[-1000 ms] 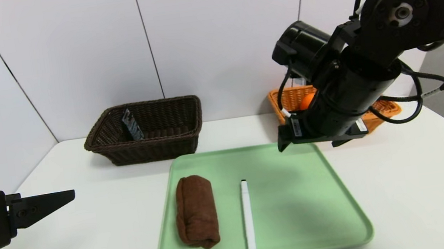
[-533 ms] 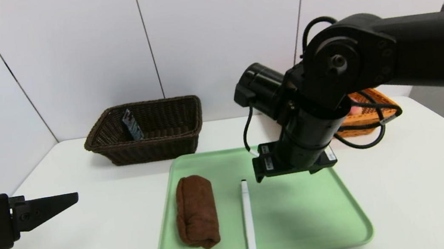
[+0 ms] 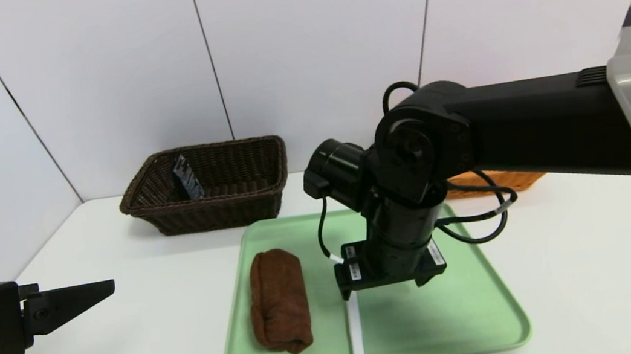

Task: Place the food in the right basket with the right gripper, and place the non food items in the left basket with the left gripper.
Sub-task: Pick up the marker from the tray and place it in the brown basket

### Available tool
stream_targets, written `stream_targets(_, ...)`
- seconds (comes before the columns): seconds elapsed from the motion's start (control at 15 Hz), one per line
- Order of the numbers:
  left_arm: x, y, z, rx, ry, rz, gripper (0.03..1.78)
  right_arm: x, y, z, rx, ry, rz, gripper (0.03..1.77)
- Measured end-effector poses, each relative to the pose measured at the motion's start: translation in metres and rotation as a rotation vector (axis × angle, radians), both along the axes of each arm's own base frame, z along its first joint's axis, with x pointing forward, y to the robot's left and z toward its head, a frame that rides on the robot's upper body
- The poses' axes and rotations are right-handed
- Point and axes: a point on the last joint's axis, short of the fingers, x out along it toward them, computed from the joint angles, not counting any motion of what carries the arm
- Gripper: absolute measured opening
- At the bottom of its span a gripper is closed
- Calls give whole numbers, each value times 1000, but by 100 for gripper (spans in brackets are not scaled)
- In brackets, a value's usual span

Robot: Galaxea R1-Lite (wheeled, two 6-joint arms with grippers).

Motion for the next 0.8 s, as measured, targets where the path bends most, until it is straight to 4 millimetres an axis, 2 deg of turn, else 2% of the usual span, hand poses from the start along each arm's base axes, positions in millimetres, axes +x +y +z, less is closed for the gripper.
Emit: stream_targets(0.8,-1,0,-3,0,8,1,169,6,13,-21,-15,17,14,170)
